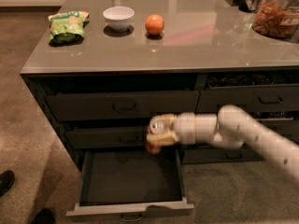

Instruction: Place coke can into bottom drawer

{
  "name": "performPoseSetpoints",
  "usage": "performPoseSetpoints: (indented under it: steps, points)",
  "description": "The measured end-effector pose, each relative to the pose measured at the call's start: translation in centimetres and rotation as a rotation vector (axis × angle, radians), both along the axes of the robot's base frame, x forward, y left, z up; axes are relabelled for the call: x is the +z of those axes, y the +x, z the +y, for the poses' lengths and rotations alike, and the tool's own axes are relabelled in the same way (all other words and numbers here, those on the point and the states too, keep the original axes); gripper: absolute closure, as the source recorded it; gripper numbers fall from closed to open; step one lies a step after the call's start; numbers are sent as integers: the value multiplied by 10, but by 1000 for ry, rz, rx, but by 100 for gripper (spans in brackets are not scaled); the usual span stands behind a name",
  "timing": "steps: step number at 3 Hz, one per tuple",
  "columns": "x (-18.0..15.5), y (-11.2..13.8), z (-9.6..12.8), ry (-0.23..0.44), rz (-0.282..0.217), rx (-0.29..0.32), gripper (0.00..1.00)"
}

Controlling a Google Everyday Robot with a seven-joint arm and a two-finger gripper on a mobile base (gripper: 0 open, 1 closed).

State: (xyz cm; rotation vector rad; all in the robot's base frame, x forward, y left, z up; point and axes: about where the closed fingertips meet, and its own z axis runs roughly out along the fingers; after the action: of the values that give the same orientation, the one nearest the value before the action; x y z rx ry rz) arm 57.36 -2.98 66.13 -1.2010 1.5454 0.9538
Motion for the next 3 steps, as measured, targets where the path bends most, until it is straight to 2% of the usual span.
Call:
performPoseSetpoints:
  steps: [1,2,3]
  points:
    - [-78,-27,0,60,1,-81,100]
    - [-183,-33,26,108,34,-145,100]
    - [-183,-33,26,108,34,-145,100]
